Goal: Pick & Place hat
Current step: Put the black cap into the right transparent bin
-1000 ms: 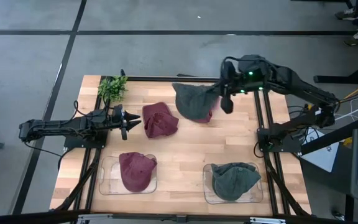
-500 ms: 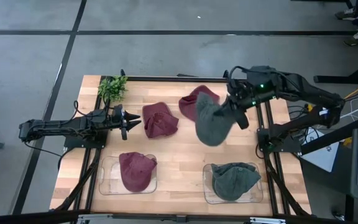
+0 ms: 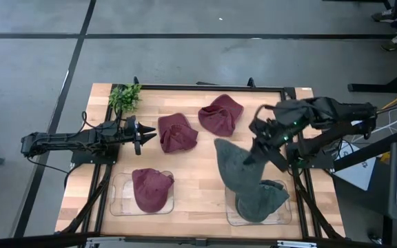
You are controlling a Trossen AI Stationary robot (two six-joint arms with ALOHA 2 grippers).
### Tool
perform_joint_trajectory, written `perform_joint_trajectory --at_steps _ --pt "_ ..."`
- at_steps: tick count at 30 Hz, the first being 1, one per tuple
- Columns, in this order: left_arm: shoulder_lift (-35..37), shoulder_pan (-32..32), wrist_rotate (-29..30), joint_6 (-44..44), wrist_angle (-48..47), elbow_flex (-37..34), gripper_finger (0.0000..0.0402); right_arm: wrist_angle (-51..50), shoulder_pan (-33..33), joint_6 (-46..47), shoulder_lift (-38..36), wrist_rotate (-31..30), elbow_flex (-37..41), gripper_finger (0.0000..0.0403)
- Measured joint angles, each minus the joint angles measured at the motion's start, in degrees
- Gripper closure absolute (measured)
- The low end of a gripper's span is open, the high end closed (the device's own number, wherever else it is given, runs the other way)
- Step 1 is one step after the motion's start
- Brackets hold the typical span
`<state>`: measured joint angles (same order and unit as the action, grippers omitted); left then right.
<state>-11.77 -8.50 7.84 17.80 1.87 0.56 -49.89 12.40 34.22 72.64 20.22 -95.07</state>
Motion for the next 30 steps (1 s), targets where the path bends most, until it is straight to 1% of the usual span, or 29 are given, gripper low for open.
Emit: perform_joint_trajectory --at_steps 5,16,19,23,27,30 --pt "0.0 0.0 0.0 0.0 0.0 0.0 0.0272 1.6 7.1 -0.1 0.0 2.1 0.0 0.0397" --pt "0.0 0.0 0.0 0.0 0.0 0.0 0.0272 0.7 23.6 -3.4 -0.1 2.2 0.0 0.0397" --pt "0.0 0.0 0.0 0.0 0.0 0.0 0.0272 -0.9 27.2 -3.5 -0.2 -0.6 0.0 0.0397" --pt "0.0 0.0 0.0 0.0 0.0 0.0 0.0272 -5.6 31.0 -4.2 -0.2 -5.2 0.0 0.0397" --pt "0.0 0.0 0.0 0.0 0.0 0.0 0.0272 -10.4 34.7 -6.3 -0.2 -10.9 0.0 0.0397" --pt "0.0 0.0 0.0 0.0 0.0 0.0 0.0272 -12.1 36.7 -6.6 -0.2 -14.6 0.3 0.0397"
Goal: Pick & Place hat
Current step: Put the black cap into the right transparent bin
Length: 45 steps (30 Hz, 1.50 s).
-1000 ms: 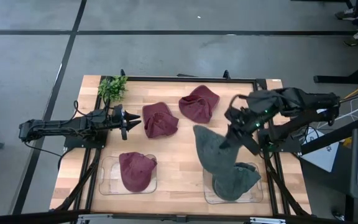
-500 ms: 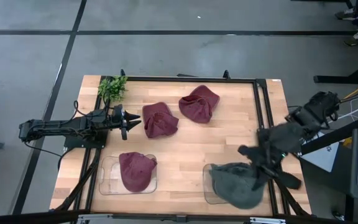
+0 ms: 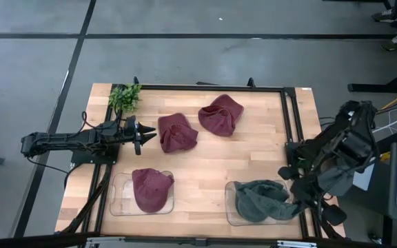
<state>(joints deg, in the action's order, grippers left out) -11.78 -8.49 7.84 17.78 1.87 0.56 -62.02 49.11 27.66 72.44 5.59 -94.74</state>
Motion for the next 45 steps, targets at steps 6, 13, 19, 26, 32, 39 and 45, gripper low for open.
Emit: perform_joint_trajectory --at_steps 6,13,19,26,32,39,45 --pt "0.0 0.0 0.0 0.0 0.0 0.0 0.0272 2.5 2.2 -0.3 0.0 -1.1 2.9 0.0397" --pt "0.0 0.0 0.0 0.0 0.0 0.0 0.0272 8.8 3.4 -4.5 0.0 -1.9 3.2 0.0397" --pt "0.0 0.0 0.0 0.0 0.0 0.0 0.0272 6.3 3.4 -6.0 0.0 -6.8 3.6 0.0397" --pt "0.0 0.0 0.0 0.0 0.0 0.0 0.0272 9.0 3.4 -7.2 -0.1 -7.1 8.6 0.0397" --pt "0.0 0.0 0.0 0.0 0.0 0.0 0.0272 14.2 3.2 -9.3 -0.6 -7.2 10.8 0.0397" --pt "0.0 0.0 0.0 0.0 0.0 0.0 0.0272 14.3 2.3 -10.7 -0.6 -11.6 10.8 0.0397" --pt "0.0 0.0 0.0 0.0 0.0 0.0 0.0272 12.3 2.3 -11.6 -0.3 -14.0 11.3 0.0397"
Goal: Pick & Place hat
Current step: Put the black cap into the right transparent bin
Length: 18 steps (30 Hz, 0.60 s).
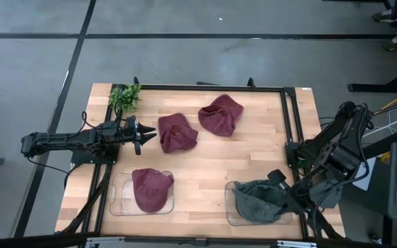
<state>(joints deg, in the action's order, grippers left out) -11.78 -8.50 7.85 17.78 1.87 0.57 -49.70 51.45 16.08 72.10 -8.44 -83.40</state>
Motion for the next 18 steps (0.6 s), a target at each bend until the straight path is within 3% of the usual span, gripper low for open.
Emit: perform_joint_trajectory --at_steps 10,18 --pt "0.0 0.0 0.0 0.0 0.0 0.0 0.0272 4.0 -0.4 3.0 -0.4 0.0 8.1 0.0395" --pt "0.0 0.0 0.0 0.0 0.0 0.0 0.0272 3.1 -0.4 3.5 -1.7 0.0 9.6 0.0395"
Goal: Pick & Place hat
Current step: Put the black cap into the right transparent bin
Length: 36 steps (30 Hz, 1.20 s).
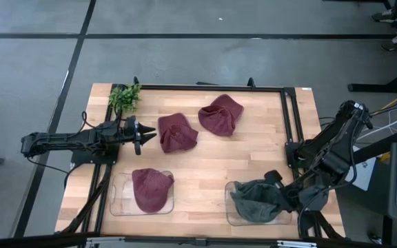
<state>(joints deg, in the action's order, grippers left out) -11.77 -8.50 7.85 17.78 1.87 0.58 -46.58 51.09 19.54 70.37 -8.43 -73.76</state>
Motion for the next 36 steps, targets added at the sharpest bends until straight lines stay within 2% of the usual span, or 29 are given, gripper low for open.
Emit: perform_joint_trajectory --at_steps 9,13,19,27,33,36 --pt "0.0 0.0 0.0 0.0 0.0 0.0 0.0272 -7.5 0.7 4.4 -0.2 -1.6 0.0 0.0395" --pt "0.0 0.0 0.0 0.0 0.0 0.0 0.0272 -7.8 0.9 4.6 -0.4 -2.8 0.0 0.0395" --pt "0.0 0.0 0.0 0.0 0.0 0.0 0.0272 -8.7 0.9 9.7 -1.2 -8.5 0.0 0.0395" --pt "0.0 0.0 0.0 0.0 0.0 0.0 0.0272 -9.1 1.4 16.3 -1.6 -10.0 0.2 0.0395" --pt "0.0 0.0 0.0 0.0 0.0 0.0 0.0272 -7.6 2.6 21.4 -2.3 -10.3 5.5 0.0395" --pt "0.0 0.0 0.0 0.0 0.0 0.0 0.0272 -2.7 2.8 23.3 -3.9 -8.7 10.0 0.0395"
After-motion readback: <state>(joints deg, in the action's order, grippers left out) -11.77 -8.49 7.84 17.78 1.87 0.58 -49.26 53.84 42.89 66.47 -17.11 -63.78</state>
